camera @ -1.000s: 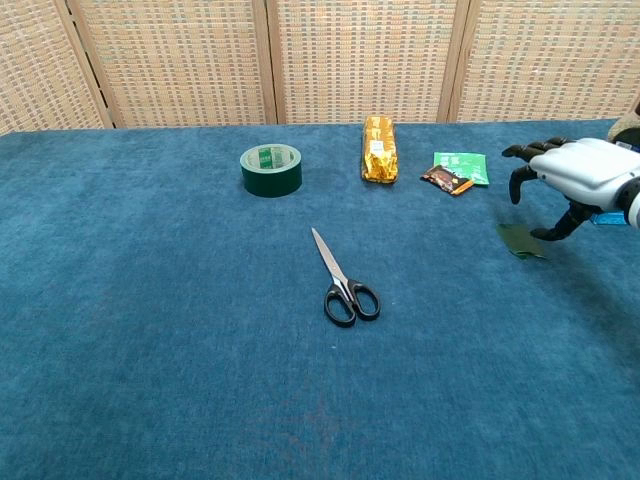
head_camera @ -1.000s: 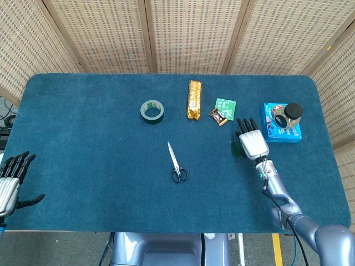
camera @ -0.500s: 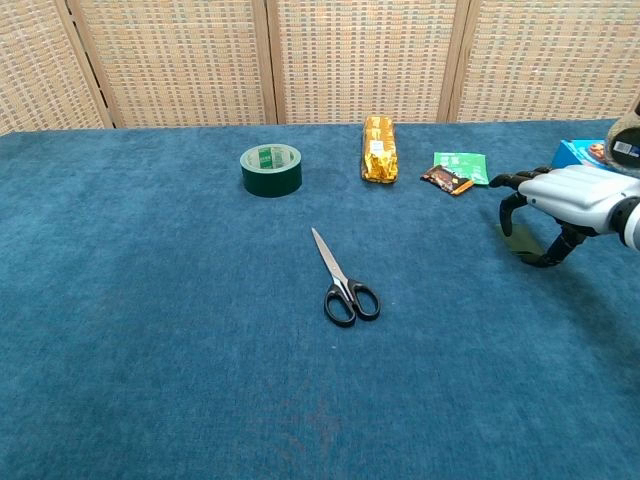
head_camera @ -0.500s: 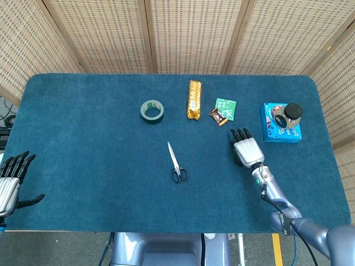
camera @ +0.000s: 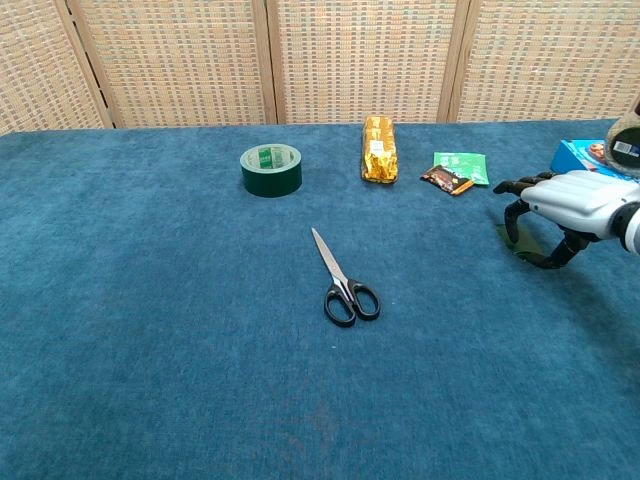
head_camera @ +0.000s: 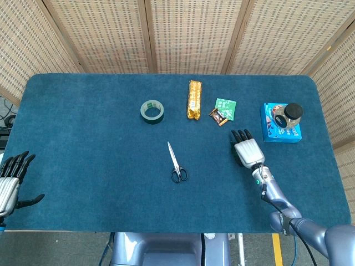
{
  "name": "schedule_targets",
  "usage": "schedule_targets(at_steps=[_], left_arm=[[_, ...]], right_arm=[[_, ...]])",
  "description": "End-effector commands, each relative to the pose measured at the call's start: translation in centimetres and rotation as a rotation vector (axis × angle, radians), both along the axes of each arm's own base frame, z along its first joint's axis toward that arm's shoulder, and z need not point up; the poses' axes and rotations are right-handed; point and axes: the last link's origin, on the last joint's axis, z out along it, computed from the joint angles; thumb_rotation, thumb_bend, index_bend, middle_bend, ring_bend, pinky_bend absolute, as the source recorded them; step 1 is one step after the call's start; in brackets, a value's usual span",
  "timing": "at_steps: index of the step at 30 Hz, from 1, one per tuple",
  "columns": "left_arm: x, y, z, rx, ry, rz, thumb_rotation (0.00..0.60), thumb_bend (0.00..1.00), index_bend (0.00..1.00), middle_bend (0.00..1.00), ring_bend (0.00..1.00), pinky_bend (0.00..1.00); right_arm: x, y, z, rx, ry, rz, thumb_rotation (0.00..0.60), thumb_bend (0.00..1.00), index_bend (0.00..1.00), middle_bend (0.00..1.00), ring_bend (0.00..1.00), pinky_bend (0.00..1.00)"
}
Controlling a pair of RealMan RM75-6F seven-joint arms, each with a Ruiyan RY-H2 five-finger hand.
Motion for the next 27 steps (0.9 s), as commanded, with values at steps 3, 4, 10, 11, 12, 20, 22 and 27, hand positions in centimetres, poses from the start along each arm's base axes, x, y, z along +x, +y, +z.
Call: schedule_targets(at_steps=[3, 4, 10, 11, 12, 20, 22, 27], left_arm=[[0.0, 0.0, 0.0, 0.001, 0.0, 0.0, 0.6, 0.0, 0.0, 0.0, 0.0, 0.0], [0.0, 0.0, 0.0, 0.001, 0.001, 0.0, 0.6, 0.0, 0.0, 0.0, 0.0, 0.0], [0.0, 0.0, 0.0, -0.001, 0.001, 0.0, 0.6, 0.0, 0.0, 0.0, 0.0, 0.0], [0.0, 0.0, 0.0, -0.001, 0.001, 0.0, 0.6, 0.0, 0.0, 0.0, 0.0, 0.0], [0.0, 0.0, 0.0, -0.001, 0.001, 0.0, 0.6, 0.0, 0.0, 0.0, 0.0, 0.0], [0.0, 0.0, 0.0, -0.003, 0.001, 0.001, 0.6, 0.0, 0.0, 0.0, 0.0, 0.0], [0.0, 0.0, -0.1, -0.004, 0.001, 0.001, 0.6, 0.0, 0.0, 0.0, 0.0, 0.0], [0.0, 0.0, -0.1, -0.004, 0.001, 0.002, 0.6, 0.0, 0.0, 0.0, 0.0, 0.0]], right_arm=[[-0.1, 0.0, -0.2, 0.001, 0.006, 0.003, 0.6, 0.44, 0.41, 0.05, 0.0, 0.06], [-0.1, 0.1, -0.3, 0.004, 0.004, 0.001, 0.6, 0.44, 0.41, 0.05, 0.0, 0.06], [-0.1, 0.2, -0.6, 0.006, 0.002, 0.004, 0.6, 0.44, 0.45, 0.06, 0.0, 0.06], [-0.1, 0.2, -0.6, 0.004, 0.005, 0.004, 0.6, 0.44, 0.46, 0.07, 0.0, 0.06], [-0.2, 0.1, -0.6, 0.003, 0.007, 0.004, 0.6, 0.44, 0.46, 0.07, 0.0, 0.06], [-0.7, -0.1, -0.7, -0.005, 0.02, -0.002, 0.6, 0.47, 0.51, 0.09, 0.0, 0.06], [-0.8, -0.1, -0.7, -0.008, 0.021, -0.004, 0.6, 0.48, 0.53, 0.1, 0.0, 0.06], [-1.1, -0.2, -0.8, -0.016, 0.025, -0.001, 0.6, 0.51, 0.55, 0.11, 0.0, 0.06]])
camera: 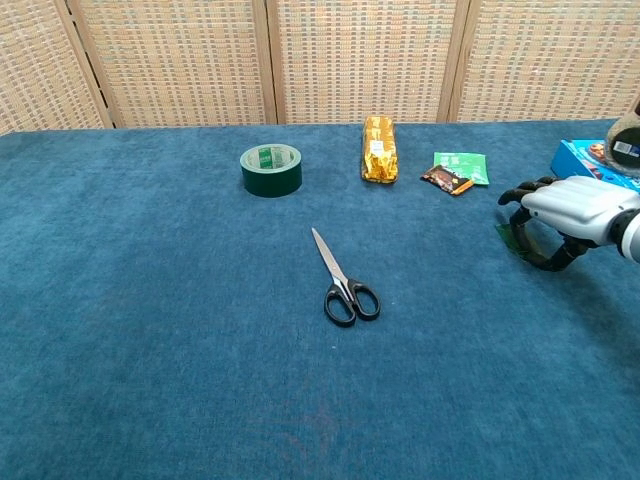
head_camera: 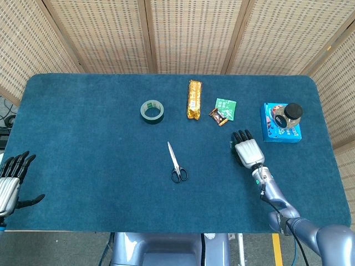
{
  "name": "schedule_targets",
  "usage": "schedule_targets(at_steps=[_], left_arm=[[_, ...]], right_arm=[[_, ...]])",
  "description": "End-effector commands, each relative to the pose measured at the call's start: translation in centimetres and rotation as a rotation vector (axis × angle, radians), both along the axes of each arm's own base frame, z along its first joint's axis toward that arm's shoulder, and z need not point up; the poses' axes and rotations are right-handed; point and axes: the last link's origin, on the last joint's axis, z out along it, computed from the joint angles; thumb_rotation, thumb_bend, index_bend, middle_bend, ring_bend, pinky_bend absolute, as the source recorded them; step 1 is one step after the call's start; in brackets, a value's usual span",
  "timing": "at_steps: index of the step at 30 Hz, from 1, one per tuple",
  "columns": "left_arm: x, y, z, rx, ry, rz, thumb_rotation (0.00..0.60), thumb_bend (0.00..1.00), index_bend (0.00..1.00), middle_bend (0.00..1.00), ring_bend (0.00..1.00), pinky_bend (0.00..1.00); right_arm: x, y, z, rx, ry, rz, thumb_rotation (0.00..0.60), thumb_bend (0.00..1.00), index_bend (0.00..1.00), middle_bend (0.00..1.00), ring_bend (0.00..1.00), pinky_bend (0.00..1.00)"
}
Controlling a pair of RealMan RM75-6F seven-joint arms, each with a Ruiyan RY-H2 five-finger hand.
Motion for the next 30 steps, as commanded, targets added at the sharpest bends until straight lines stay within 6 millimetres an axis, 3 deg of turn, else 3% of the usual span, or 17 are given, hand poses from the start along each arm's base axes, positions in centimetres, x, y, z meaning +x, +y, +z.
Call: schedule_targets(at_steps=[1, 18, 30], left_arm=[[0.0, 0.0, 0.0, 0.0, 0.0, 0.0, 0.6, 0.0, 0.0, 0.0, 0.0, 0.0], [0.0, 0.1, 0.0, 0.0, 0.001, 0.0, 0.6, 0.0, 0.0, 0.0, 0.0, 0.0], [-0.2, 0.4, 0.0, -0.002, -0.003, 0.016, 0.6, 0.0, 0.0, 0.0, 0.0, 0.0]], right_arm=[[-0.1, 0.0, -0.1, -0.002, 0.0, 0.002, 0.6, 0.52, 0.56, 0.12, 0.0, 0.06], [-0.1, -0.5, 0.0, -0.035, -0.011, 0.023, 0.6, 0.52, 0.64, 0.16, 0.0, 0.09], [1.6, -4.6, 3.2, -0.15, -0.014, 0.049, 0.6, 0.52, 0.65, 0.17, 0.0, 0.1]])
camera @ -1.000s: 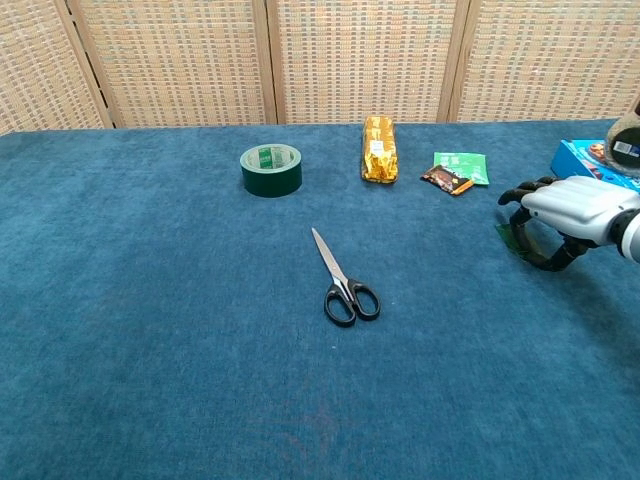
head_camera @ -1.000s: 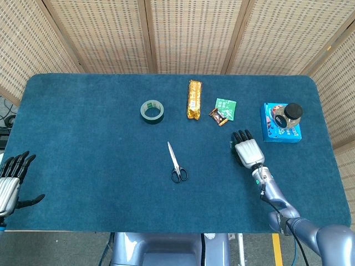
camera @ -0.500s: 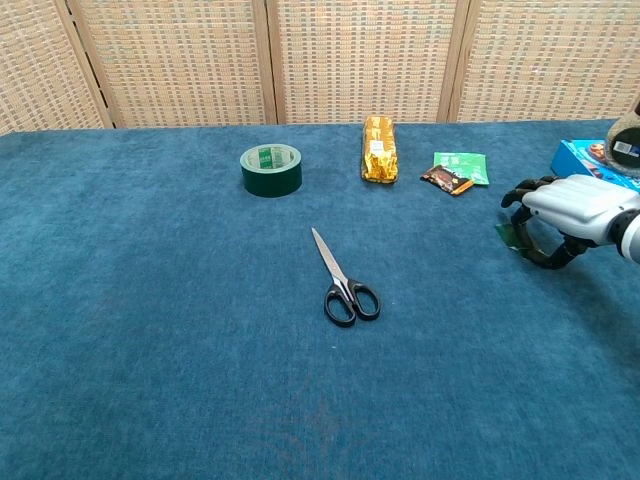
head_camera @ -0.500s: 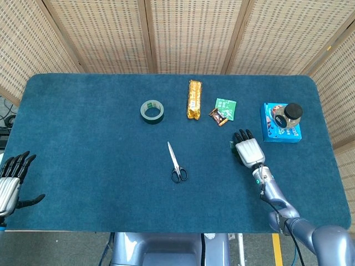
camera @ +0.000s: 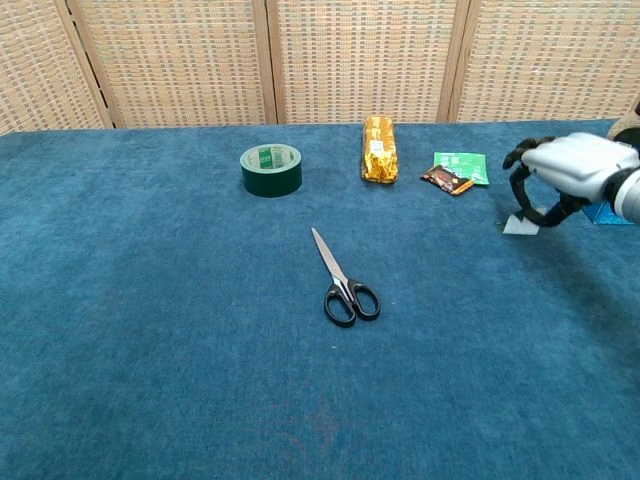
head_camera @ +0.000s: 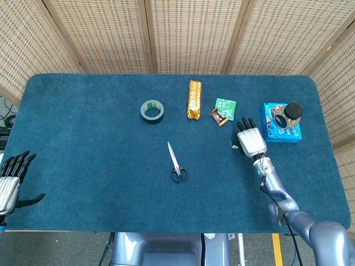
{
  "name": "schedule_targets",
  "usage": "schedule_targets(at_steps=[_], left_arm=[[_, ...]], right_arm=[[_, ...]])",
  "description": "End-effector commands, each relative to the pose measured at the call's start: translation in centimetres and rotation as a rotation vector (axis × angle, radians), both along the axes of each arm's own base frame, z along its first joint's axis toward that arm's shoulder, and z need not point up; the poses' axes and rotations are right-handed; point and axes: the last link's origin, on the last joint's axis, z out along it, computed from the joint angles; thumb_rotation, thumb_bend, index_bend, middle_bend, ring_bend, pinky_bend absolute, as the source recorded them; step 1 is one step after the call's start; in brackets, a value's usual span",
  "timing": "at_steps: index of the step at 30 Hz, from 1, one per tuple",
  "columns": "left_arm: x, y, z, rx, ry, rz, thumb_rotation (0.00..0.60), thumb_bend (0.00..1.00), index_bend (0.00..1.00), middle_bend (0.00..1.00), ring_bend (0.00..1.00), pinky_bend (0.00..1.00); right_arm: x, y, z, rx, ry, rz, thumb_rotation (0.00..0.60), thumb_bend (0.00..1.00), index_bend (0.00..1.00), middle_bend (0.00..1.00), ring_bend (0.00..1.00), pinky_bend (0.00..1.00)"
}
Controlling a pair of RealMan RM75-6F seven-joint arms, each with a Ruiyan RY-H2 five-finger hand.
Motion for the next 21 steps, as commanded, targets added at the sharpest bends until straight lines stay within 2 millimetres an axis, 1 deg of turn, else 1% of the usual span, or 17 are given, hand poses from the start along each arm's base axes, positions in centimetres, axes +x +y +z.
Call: schedule_targets(at_steps=[1, 2, 5, 8, 12, 16, 18, 20, 21], left_arm=[[-0.1, 0.2, 0.0, -0.001, -0.001, 0.006, 0.6, 0.0, 0.0, 0.0, 0.0, 0.0], [-0.2, 0.3, 0.0, -0.002, 0.0, 0.01, 0.6, 0.0, 0.0, 0.0, 0.0, 0.0], [-0.2, 0.5, -0.1, -0.005, 0.001, 0.015, 0.6, 0.0, 0.0, 0.0, 0.0, 0.0], [-0.3, 0.6, 0.0, -0.003, -0.001, 0.021, 0.6, 0.0, 0.0, 0.0, 0.0, 0.0], [-0.4, 0.6, 0.1, 0.0, -0.005, 0.023, 0.6, 0.0, 0.0, 0.0, 0.0, 0.0], [-0.3, 0.5, 0.2, 0.0, -0.008, 0.018, 0.6, 0.0, 0.0, 0.0, 0.0, 0.0], [-0.2, 0.4, 0.2, -0.002, -0.009, 0.013, 0.6, 0.0, 0.0, 0.0, 0.0, 0.0], [-0.1, 0.2, 0.2, -0.003, -0.012, 0.008, 0.6, 0.0, 0.0, 0.0, 0.0, 0.0], [-0.1, 0.2, 0.2, -0.002, -0.014, 0.006, 0.6, 0.0, 0.0, 0.0, 0.0, 0.0]], right_arm=[[0.5, -1.4, 1.1, -0.038, 0.004, -0.001, 0.6, 0.52, 0.65, 0.17, 0.0, 0.1], [0.7, -2.2, 1.8, -0.058, 0.009, -0.004, 0.6, 0.52, 0.65, 0.17, 0.0, 0.1], [1.1, -3.7, 3.1, -0.097, 0.02, -0.011, 0.6, 0.52, 0.65, 0.17, 0.0, 0.11], [1.4, -4.9, 4.6, -0.142, 0.033, -0.006, 0.6, 0.52, 0.65, 0.17, 0.0, 0.11], [1.6, -5.6, 6.4, -0.192, 0.02, 0.005, 0.6, 0.52, 0.65, 0.17, 0.0, 0.12], [1.4, -5.1, 7.5, -0.211, -0.008, 0.032, 0.6, 0.52, 0.64, 0.17, 0.0, 0.12], [1.4, -4.5, 7.9, -0.22, -0.04, 0.052, 0.6, 0.49, 0.53, 0.16, 0.01, 0.12], [1.3, -3.4, 8.4, -0.23, -0.091, 0.073, 0.6, 0.38, 0.28, 0.11, 0.0, 0.12], [1.2, -2.9, 8.7, -0.231, -0.116, 0.076, 0.6, 0.33, 0.19, 0.08, 0.0, 0.12]])
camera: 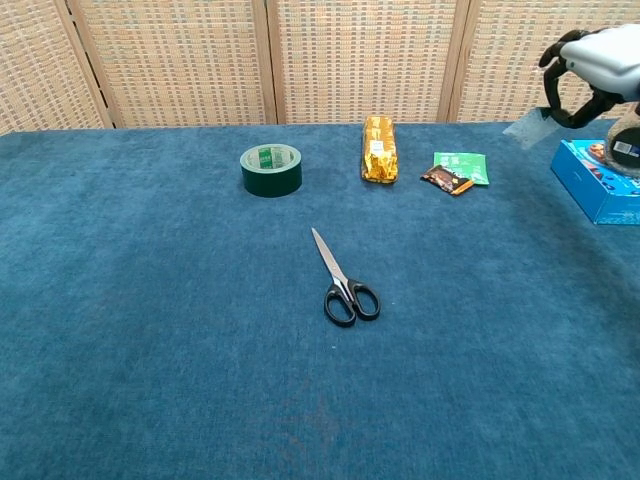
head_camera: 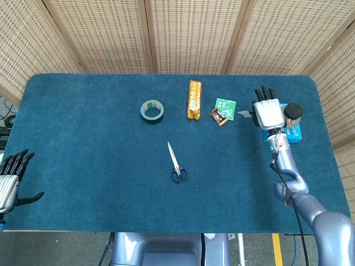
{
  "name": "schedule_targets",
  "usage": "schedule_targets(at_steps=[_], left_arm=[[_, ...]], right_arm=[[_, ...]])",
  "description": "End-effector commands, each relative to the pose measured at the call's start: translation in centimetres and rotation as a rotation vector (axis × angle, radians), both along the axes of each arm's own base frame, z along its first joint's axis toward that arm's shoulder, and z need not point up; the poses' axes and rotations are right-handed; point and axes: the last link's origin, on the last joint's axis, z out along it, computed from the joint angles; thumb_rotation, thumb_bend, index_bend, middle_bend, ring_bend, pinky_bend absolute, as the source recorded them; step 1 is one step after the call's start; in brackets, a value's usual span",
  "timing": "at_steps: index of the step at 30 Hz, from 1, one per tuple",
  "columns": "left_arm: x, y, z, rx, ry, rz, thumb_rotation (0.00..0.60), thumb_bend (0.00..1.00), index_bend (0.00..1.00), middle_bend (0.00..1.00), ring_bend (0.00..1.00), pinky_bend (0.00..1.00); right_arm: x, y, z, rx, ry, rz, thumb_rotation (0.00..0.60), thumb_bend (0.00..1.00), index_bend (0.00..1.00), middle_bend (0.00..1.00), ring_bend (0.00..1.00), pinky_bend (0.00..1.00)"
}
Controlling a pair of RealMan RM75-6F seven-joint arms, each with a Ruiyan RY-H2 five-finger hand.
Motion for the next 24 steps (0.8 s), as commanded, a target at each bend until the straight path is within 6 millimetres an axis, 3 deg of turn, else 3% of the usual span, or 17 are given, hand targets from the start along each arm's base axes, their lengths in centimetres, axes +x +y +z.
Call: schedule_targets(at_steps=[1, 4, 10, 16, 24], left_arm=[[0.1, -0.2, 0.1, 0.003, -0.005, -0.005, 0.6, 0.0, 0.0, 0.0, 0.0, 0.0], [0.1, -0.3, 0.3, 0.008, -0.01, -0.007, 0.6, 0.0, 0.0, 0.0, 0.0, 0.0], [0.0, -0.6, 0.8, 0.02, -0.022, -0.013, 0.6, 0.0, 0.0, 0.0, 0.0, 0.0], [0.2, -1.1, 1.2, 0.024, -0.031, -0.038, 0.6, 0.0, 0.0, 0.0, 0.0, 0.0], [0.6, -2.2, 1.8, 0.05, -0.039, -0.084, 0.6, 0.0, 0.0, 0.0, 0.0, 0.0]], right_arm=[[-0.5, 2.1, 1.4, -0.01, -0.094, 0.033, 0.6, 0.27, 0.09, 0.03, 0.0, 0.12], [-0.6, 4.1, 2.7, -0.011, -0.148, 0.045, 0.6, 0.18, 0.0, 0.0, 0.0, 0.12], [-2.0, 10.4, 4.7, -0.041, -0.303, 0.037, 0.6, 0.02, 0.0, 0.0, 0.0, 0.12], [-3.8, 16.5, 5.1, -0.02, -0.441, -0.006, 0.6, 0.0, 0.0, 0.0, 0.0, 0.1], [-5.3, 23.5, 6.1, -0.043, -0.463, -0.024, 0.6, 0.0, 0.0, 0.0, 0.0, 0.05]])
